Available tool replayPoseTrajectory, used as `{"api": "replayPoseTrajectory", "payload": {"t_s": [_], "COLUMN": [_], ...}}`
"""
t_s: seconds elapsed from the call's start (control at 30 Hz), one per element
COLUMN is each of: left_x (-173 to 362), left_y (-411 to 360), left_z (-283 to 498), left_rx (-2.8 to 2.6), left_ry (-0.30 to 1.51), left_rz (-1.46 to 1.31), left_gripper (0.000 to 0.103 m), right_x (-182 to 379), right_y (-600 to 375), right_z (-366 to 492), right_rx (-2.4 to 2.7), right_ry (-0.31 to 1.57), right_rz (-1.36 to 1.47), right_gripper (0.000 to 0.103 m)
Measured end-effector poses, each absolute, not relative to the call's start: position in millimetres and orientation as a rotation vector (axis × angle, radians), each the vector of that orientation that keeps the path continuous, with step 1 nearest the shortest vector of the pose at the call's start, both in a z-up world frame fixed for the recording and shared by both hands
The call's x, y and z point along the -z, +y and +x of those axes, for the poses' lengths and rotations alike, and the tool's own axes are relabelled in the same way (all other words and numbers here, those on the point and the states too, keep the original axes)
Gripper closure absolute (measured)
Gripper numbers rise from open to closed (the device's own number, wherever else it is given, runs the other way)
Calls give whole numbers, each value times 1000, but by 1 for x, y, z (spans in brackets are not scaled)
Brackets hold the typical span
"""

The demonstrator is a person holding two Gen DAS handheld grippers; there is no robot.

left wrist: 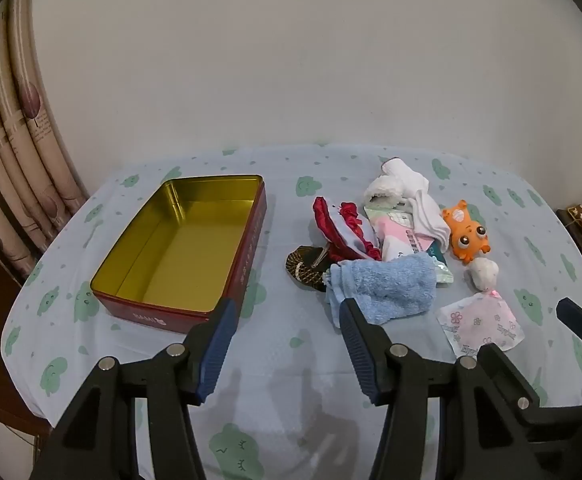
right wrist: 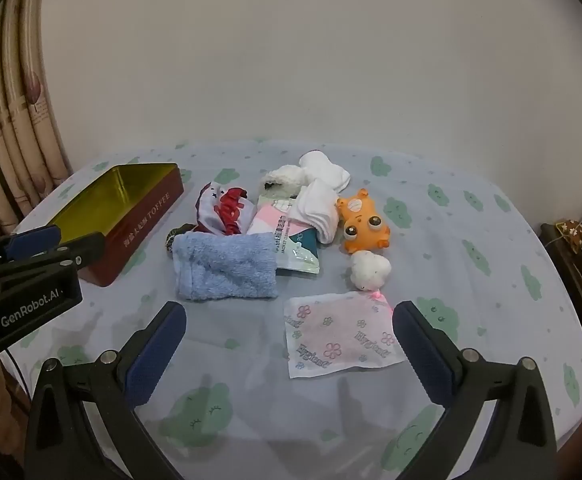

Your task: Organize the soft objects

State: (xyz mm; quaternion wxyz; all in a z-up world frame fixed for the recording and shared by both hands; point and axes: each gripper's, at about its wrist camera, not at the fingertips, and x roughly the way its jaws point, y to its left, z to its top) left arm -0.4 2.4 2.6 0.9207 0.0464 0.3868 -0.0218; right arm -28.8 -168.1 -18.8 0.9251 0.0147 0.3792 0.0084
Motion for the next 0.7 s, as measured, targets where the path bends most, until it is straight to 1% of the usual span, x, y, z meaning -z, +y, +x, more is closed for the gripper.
{"api": "replayPoseTrajectory", "payload": {"t_s": [0.7], "left_x": [4], "left_y": [3], "left_z": [0], "left_rx": [49], "left_ry": [800], "left_rz": [92], "left_gripper": [48], "right_x": [24], "right_y": [-159], "right_z": [-28], "right_rx": [-37], "right_ry": [784], "right_rz": [43], "right_gripper": [1]}}
